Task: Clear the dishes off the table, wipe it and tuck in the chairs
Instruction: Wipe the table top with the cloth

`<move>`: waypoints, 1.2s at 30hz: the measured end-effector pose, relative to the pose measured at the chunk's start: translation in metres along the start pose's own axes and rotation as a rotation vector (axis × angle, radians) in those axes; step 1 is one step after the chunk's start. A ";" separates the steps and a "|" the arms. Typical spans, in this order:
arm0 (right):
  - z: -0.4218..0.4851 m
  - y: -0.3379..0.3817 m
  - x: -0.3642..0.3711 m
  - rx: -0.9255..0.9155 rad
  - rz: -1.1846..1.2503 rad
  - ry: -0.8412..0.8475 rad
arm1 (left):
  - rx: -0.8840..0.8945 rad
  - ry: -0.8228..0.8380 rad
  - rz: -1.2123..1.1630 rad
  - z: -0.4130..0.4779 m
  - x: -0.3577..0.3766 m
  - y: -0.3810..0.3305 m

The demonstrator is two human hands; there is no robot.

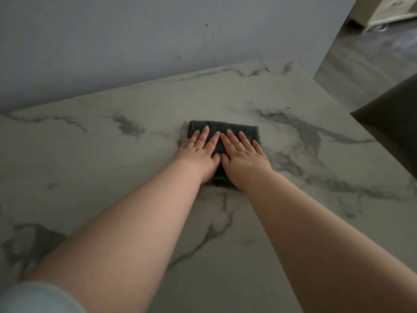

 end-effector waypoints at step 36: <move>-0.087 0.225 0.075 -0.507 -0.087 0.059 | -0.330 -0.106 -0.138 -0.200 0.055 0.177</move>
Point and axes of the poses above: each hand's wrist, its own z-axis towards the middle knuckle, its own x-axis out of the palm, y = z × x, the point moved 9 cm from there along z, towards the middle knuckle
